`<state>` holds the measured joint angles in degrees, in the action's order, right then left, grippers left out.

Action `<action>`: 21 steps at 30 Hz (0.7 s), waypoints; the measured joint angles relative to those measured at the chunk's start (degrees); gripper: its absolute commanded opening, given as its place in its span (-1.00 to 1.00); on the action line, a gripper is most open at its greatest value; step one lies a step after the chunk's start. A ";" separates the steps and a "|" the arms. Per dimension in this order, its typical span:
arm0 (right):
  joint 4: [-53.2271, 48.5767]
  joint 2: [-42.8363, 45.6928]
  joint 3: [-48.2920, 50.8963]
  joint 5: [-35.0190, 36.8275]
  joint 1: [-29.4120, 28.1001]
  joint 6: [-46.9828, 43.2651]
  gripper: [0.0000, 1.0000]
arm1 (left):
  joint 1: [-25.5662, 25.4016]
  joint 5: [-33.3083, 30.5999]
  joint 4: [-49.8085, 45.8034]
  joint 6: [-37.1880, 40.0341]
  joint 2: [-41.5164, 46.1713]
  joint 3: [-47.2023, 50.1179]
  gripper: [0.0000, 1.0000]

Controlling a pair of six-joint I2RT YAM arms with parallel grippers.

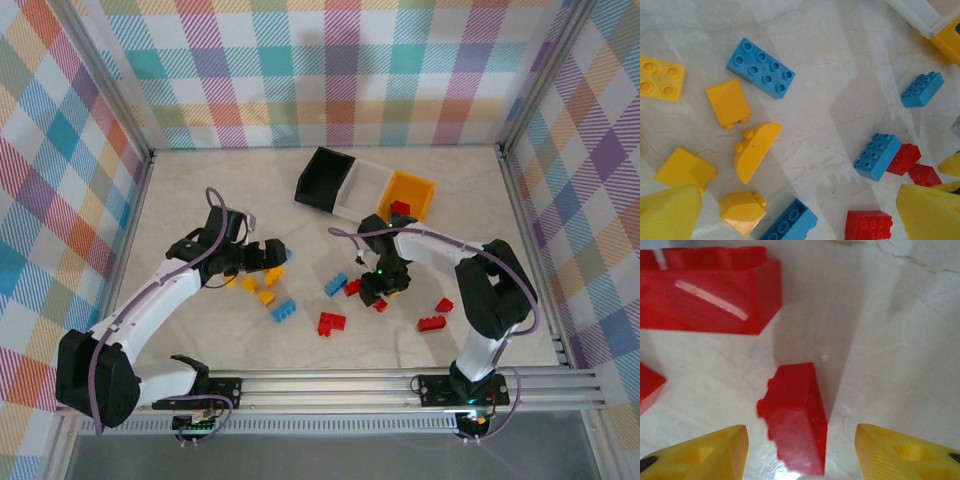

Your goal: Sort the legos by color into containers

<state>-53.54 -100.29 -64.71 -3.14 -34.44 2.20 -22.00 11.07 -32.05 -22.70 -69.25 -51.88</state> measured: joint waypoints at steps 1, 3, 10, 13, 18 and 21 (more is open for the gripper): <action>0.17 -0.52 0.00 0.59 0.00 0.09 0.15 | 0.00 0.00 0.07 0.00 0.00 0.00 1.00; 0.52 -1.18 0.00 1.25 -0.02 0.24 0.11 | 0.00 0.00 0.04 0.00 0.00 0.00 1.00; 2.32 -2.43 0.02 2.38 -0.07 1.18 -0.19 | 0.00 -0.02 0.07 0.00 -0.07 0.00 1.00; 2.93 -2.43 0.07 2.75 -0.07 1.60 -0.40 | 0.00 -0.02 0.07 0.00 -0.28 0.00 1.00; 2.99 -2.32 0.11 3.26 -0.07 2.05 -0.47 | 0.00 -0.13 0.13 -0.02 -0.55 0.00 1.00; 2.78 -2.08 0.11 3.78 -0.04 2.27 -0.49 | 0.00 -0.17 0.33 -0.02 -0.63 0.00 1.00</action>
<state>-50.76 -102.37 -64.60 0.64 -34.48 4.47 -22.00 10.90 -31.73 -22.72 -69.89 -51.88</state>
